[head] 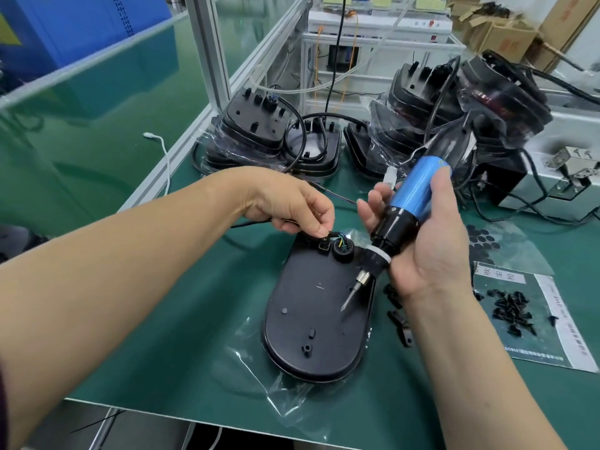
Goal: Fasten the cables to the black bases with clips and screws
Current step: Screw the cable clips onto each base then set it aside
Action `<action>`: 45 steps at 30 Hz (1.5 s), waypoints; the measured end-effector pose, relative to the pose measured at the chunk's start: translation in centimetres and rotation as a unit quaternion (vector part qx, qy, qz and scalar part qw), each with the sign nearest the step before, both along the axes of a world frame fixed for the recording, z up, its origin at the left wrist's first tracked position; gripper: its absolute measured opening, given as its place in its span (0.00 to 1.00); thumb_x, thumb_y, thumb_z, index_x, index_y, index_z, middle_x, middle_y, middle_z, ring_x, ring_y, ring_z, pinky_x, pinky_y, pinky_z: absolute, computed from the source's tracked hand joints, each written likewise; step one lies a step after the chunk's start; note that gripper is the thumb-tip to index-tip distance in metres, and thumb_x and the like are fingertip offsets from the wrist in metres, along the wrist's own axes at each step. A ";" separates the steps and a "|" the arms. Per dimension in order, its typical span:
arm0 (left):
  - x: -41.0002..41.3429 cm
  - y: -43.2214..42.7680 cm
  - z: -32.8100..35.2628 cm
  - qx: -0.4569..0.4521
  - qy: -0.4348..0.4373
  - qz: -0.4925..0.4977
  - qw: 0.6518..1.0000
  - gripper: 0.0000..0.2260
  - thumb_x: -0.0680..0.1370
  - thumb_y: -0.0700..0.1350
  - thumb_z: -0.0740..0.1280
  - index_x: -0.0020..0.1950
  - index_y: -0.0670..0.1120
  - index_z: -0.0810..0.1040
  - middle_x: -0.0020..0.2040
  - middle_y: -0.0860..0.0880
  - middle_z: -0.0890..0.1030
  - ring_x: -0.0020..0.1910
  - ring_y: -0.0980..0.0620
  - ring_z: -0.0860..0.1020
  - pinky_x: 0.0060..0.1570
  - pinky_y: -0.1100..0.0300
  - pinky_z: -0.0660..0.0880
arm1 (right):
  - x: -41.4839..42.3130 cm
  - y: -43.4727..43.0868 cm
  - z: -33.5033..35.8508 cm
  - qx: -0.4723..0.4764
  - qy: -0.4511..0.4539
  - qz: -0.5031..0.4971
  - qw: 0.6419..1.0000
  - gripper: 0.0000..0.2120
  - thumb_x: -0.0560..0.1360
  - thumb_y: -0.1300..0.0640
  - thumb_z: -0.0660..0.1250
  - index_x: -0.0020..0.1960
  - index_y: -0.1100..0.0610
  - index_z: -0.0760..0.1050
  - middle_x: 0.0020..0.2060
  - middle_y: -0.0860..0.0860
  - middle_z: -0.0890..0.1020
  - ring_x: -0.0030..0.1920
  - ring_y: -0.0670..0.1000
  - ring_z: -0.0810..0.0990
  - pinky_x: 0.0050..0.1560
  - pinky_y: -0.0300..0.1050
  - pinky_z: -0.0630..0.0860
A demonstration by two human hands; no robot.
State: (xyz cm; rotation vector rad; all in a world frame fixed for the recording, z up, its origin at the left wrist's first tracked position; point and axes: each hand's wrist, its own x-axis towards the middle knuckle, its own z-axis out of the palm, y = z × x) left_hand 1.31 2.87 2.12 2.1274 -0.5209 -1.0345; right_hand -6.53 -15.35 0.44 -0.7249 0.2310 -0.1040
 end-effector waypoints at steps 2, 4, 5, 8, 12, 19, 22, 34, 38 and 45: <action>-0.7 0.2 -0.1 0.000 0.004 0.010 1.000 0.03 0.77 0.37 0.68 0.48 0.43 0.76 0.32 0.52 0.73 0.23 0.58 0.64 0.25 0.64 0.54 | 0.5 -0.3 0.6 -0.031 -0.016 -0.002 0.999 0.20 0.80 0.43 0.65 0.54 0.61 0.73 0.35 0.56 0.81 0.34 0.53 0.82 0.42 0.51 0.83; -1.4 0.4 -0.3 -0.002 0.002 0.033 0.999 0.02 0.77 0.38 0.68 0.47 0.43 0.77 0.32 0.51 0.72 0.22 0.58 0.63 0.23 0.66 0.54 | 1.0 -0.6 1.2 -0.067 -0.020 -0.006 0.998 0.22 0.77 0.41 0.68 0.54 0.60 0.73 0.34 0.54 0.79 0.32 0.51 0.80 0.42 0.50 0.82; -1.7 0.5 -0.3 0.000 -0.003 0.046 0.999 0.01 0.76 0.38 0.69 0.46 0.43 0.78 0.32 0.50 0.72 0.22 0.57 0.63 0.23 0.66 0.54 | 1.2 -0.6 1.5 -0.087 -0.022 -0.007 0.996 0.22 0.76 0.40 0.69 0.53 0.60 0.74 0.33 0.53 0.78 0.31 0.50 0.79 0.42 0.49 0.82; -2.3 0.6 0.1 0.027 -0.030 0.066 0.997 0.02 0.75 0.40 0.71 0.42 0.45 0.80 0.33 0.47 0.73 0.24 0.55 0.61 0.26 0.63 0.53 | 1.3 -0.5 2.2 -0.135 -0.034 0.000 0.990 0.19 0.74 0.46 0.74 0.51 0.58 0.72 0.32 0.52 0.76 0.29 0.48 0.77 0.40 0.48 0.82; -2.5 0.2 1.2 0.068 -0.073 0.036 0.994 0.03 0.74 0.43 0.72 0.41 0.47 0.80 0.41 0.45 0.75 0.26 0.52 0.61 0.31 0.57 0.54 | 1.1 -0.1 2.9 -0.213 -0.060 0.003 0.975 0.15 0.76 0.48 0.73 0.49 0.58 0.72 0.29 0.51 0.75 0.26 0.51 0.76 0.41 0.52 0.83; -3.0 -0.4 1.7 0.083 -0.077 -0.025 0.993 0.02 0.75 0.41 0.71 0.45 0.44 0.80 0.42 0.47 0.77 0.23 0.55 0.63 0.27 0.64 0.62 | 1.0 -0.3 4.7 -0.321 -0.074 -0.006 0.944 0.15 0.76 0.44 0.72 0.52 0.54 0.74 0.37 0.52 0.76 0.31 0.48 0.77 0.41 0.47 0.82; -3.2 -0.2 1.3 0.051 -0.084 -0.007 0.995 0.01 0.75 0.40 0.71 0.43 0.44 0.80 0.37 0.49 0.76 0.25 0.54 0.64 0.30 0.64 0.63 | 0.8 -0.5 5.4 -0.303 -0.082 -0.006 0.949 0.17 0.76 0.44 0.71 0.54 0.55 0.71 0.33 0.51 0.77 0.30 0.49 0.76 0.38 0.46 0.81; -3.3 0.1 0.8 -0.019 -0.037 0.016 0.999 0.01 0.76 0.37 0.69 0.46 0.42 0.80 0.35 0.49 0.77 0.28 0.57 0.68 0.31 0.62 0.60 | -1.2 -0.6 3.5 -0.155 -0.060 0.064 0.984 0.17 0.72 0.44 0.75 0.45 0.55 0.72 0.33 0.51 0.74 0.28 0.49 0.75 0.31 0.43 0.75; -3.1 -0.4 0.8 -0.005 -0.035 0.000 0.999 0.01 0.77 0.37 0.68 0.48 0.40 0.78 0.35 0.47 0.75 0.29 0.53 0.64 0.31 0.60 0.58 | -1.4 -0.4 3.1 -0.180 -0.065 0.021 0.981 0.19 0.72 0.42 0.74 0.44 0.55 0.71 0.31 0.51 0.74 0.28 0.50 0.75 0.31 0.44 0.76; -2.7 -1.5 0.9 0.028 -0.014 -0.044 0.999 0.02 0.78 0.35 0.65 0.46 0.40 0.76 0.34 0.47 0.72 0.30 0.50 0.61 0.32 0.57 0.54 | -0.9 -0.7 4.6 -0.179 -0.095 -0.008 0.979 0.20 0.72 0.43 0.74 0.48 0.56 0.70 0.32 0.50 0.74 0.29 0.49 0.74 0.32 0.44 0.75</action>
